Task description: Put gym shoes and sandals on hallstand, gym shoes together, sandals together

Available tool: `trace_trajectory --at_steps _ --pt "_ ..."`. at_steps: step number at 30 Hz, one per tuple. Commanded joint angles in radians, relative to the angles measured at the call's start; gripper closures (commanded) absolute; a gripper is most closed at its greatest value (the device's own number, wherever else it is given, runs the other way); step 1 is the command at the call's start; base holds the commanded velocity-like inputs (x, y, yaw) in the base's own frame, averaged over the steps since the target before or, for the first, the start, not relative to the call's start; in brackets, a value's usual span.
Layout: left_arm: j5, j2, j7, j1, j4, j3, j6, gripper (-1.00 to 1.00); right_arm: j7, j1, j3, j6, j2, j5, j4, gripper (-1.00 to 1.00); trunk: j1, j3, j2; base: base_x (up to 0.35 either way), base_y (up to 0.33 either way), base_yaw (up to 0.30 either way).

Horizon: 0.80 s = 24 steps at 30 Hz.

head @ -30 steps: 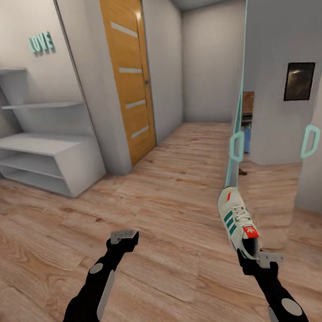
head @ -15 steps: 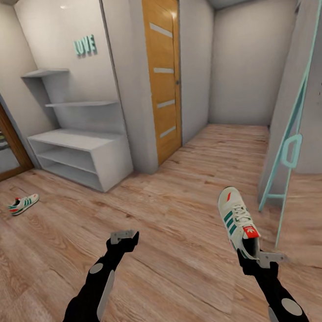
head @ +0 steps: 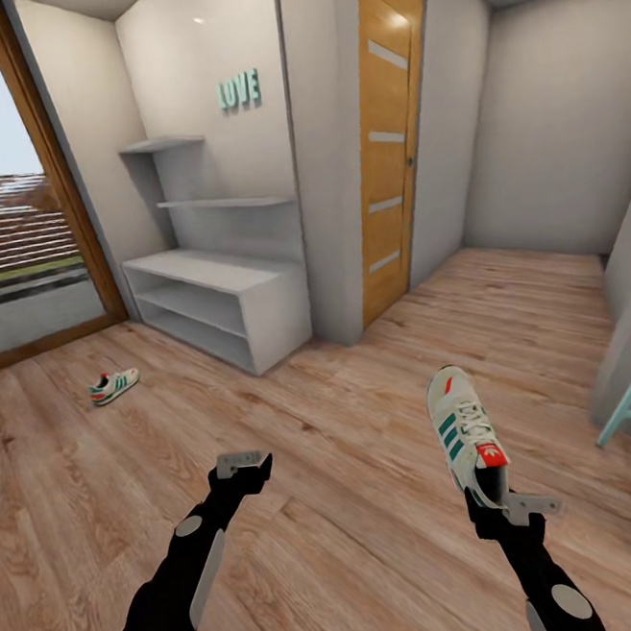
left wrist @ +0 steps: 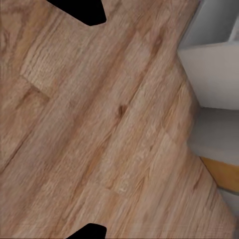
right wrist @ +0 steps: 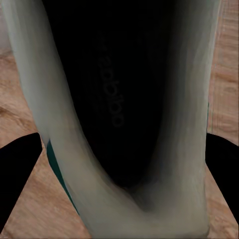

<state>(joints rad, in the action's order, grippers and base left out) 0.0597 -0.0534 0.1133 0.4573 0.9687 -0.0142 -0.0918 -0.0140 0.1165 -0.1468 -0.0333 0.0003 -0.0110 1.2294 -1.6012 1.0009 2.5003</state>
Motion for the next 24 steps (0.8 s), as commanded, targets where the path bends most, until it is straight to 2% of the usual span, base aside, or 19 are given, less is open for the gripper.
trace_trajectory --at_steps 1,24 --pt "0.006 0.0 0.003 0.0 0.001 0.0 -0.006 -1.0 -0.001 0.0 0.0 -0.002 0.0 -0.001 0.001 1.0 0.0 0.0 0.0 0.189 0.301 0.253" --pt "0.006 0.0 0.002 0.0 0.001 -0.001 -0.006 -1.0 -0.001 0.0 -0.001 -0.002 0.0 -0.001 0.001 1.0 0.0 -0.022 0.0 0.207 0.301 0.253"
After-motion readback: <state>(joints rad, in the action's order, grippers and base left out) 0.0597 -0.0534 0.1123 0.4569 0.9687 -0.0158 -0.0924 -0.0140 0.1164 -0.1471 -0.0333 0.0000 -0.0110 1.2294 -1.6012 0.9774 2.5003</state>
